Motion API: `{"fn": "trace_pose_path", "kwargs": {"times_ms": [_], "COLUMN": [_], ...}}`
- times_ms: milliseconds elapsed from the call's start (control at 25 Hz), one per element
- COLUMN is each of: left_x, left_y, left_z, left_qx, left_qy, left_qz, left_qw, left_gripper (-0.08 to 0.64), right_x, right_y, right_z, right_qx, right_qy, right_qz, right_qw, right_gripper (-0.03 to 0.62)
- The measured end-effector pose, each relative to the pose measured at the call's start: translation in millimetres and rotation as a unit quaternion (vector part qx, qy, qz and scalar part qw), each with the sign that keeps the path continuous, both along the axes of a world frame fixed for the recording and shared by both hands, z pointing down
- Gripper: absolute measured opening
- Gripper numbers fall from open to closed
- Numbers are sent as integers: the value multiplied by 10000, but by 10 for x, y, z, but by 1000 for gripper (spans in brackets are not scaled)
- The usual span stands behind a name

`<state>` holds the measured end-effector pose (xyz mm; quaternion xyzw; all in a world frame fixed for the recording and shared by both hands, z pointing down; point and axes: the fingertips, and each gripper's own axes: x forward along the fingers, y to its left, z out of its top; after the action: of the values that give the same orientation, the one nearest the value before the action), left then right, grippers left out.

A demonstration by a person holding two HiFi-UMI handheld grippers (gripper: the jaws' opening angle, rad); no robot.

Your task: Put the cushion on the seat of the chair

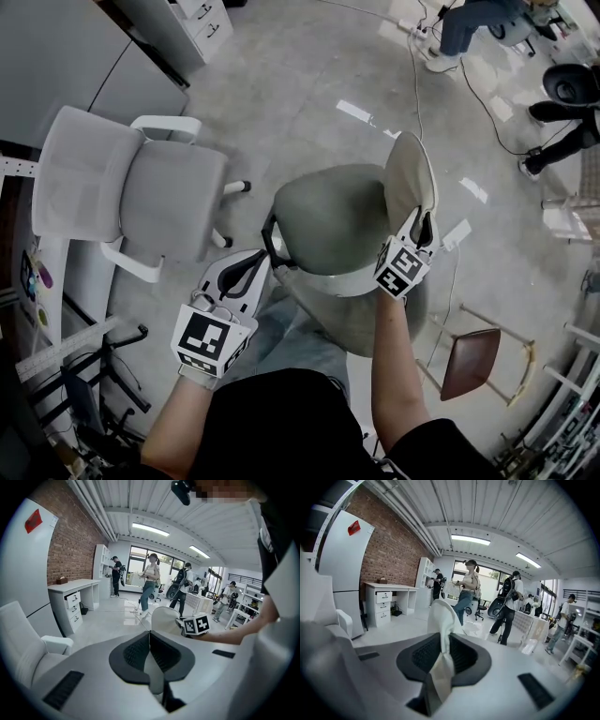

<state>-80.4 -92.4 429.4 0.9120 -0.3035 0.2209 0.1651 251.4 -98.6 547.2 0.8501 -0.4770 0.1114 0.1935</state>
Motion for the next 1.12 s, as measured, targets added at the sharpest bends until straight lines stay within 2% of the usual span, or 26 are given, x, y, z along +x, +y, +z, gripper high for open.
{"fn": "trace_pose_path", "kwargs": {"times_ms": [560,1120], "left_x": [-213,-460], "left_y": [199,293], "left_z": [39,54], "left_qx": [-58,-93], "left_qy": [96,124], "left_qz": [-345,-628], "left_qw": [9993,9979], "left_gripper": [12,12], "right_x": [-923,-1619], "right_y": [5,96], "right_z": [291,692], "right_qx": [-493,-1160], "right_qy": [-355,-562], "right_qz": [-993,-1797], "right_qw": [9932,9752], "right_gripper": [72,74]}}
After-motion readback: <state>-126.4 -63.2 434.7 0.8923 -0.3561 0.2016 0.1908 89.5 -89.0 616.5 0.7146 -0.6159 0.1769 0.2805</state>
